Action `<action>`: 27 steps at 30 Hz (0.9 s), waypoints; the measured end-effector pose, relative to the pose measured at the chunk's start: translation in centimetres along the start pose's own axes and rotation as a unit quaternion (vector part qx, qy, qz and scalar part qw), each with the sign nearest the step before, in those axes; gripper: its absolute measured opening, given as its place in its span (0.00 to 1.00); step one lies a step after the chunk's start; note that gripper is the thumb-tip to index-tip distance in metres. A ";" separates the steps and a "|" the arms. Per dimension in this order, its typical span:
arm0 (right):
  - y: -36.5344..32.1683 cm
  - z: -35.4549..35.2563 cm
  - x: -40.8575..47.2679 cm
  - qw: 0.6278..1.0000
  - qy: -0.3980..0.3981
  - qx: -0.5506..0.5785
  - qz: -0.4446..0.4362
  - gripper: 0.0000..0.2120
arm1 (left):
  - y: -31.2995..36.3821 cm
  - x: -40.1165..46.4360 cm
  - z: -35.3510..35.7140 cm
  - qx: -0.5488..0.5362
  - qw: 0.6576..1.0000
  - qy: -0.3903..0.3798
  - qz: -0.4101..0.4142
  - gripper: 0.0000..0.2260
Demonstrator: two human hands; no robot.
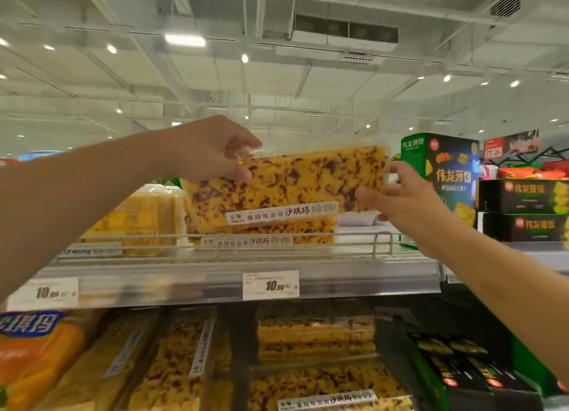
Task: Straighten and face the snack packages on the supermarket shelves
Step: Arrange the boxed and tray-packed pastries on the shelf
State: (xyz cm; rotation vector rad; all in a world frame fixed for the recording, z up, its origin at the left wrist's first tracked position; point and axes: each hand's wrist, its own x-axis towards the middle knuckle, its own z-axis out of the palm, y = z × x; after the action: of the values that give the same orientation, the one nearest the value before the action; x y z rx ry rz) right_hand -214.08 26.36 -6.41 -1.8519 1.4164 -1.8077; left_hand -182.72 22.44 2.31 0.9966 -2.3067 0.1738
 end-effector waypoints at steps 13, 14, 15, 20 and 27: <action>1.2 2.7 0.7 0.982 -0.093 -0.147 0.071 0.18 | -3.0 -0.1 2.7 0.133 0.990 -0.037 0.016 0.18; 1.2 2.9 0.9 0.977 -0.104 -0.169 0.076 0.16 | -3.2 -0.1 2.7 0.134 0.990 -0.035 0.020 0.17; 1.1 3.1 1.1 0.973 -0.113 -0.186 0.081 0.13 | -3.3 -0.1 2.8 0.131 0.990 -0.035 0.025 0.16; 0.9 2.8 1.1 0.964 -0.153 -0.189 0.112 0.14 | -4.2 -0.1 3.0 0.119 0.991 -0.030 0.048 0.12; -0.2 3.6 1.1 0.950 -0.150 -0.257 0.098 0.24 | -5.6 0.0 2.6 0.099 0.994 -0.014 0.040 0.11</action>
State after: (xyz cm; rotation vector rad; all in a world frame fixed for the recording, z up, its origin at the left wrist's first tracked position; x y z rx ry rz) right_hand -211.12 24.03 -6.42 -2.0029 1.9897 -1.0677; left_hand -180.07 17.59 -0.40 1.0094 -2.3923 0.4311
